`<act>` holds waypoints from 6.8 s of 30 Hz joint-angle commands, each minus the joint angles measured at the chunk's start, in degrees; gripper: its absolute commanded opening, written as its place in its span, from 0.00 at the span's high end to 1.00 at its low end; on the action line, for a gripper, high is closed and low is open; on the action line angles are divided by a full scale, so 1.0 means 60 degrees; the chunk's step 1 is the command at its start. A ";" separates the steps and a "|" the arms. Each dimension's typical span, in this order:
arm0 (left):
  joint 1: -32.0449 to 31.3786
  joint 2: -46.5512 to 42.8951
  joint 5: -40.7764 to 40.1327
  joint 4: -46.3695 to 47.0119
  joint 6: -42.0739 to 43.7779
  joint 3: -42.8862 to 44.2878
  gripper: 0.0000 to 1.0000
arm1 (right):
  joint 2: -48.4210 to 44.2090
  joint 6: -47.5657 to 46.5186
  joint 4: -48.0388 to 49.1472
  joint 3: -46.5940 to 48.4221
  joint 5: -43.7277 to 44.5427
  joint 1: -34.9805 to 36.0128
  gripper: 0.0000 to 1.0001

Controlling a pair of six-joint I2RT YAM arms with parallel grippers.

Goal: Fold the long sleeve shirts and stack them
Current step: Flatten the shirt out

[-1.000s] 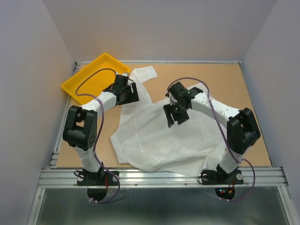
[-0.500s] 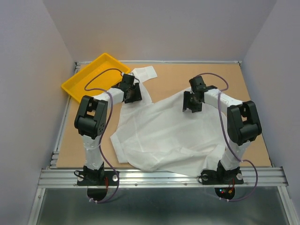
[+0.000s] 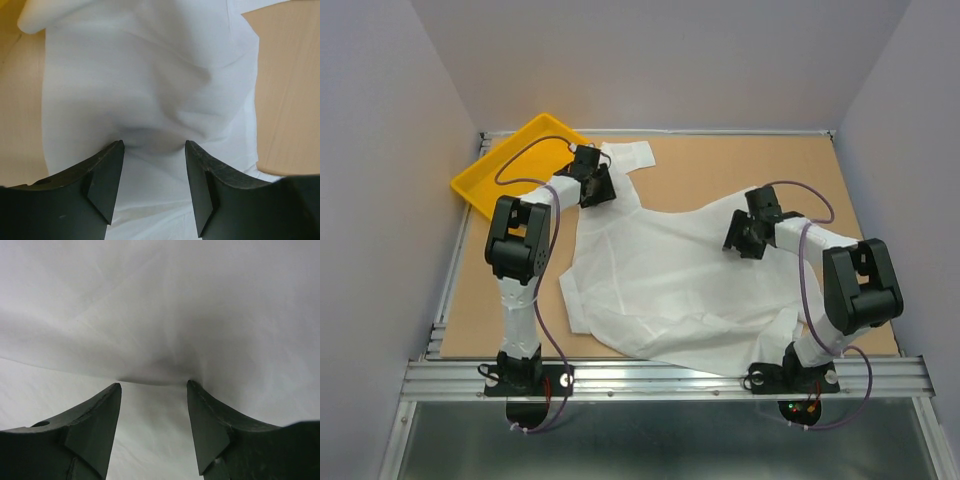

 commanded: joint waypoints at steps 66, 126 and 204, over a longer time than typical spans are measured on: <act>-0.1485 -0.3212 -0.0540 -0.0970 0.1039 -0.1540 0.04 | -0.0260 0.0454 0.0074 0.1521 0.0536 -0.3195 0.44; -0.1046 -0.0154 -0.0598 -0.0810 0.0671 -0.0435 0.10 | 0.1171 0.0705 0.1144 0.0882 0.0801 -0.2843 0.48; -0.1220 -0.7624 -0.0409 -0.1178 -0.0531 -0.5106 0.03 | -0.2385 -0.0409 -0.1476 0.1135 -0.0671 0.6741 0.37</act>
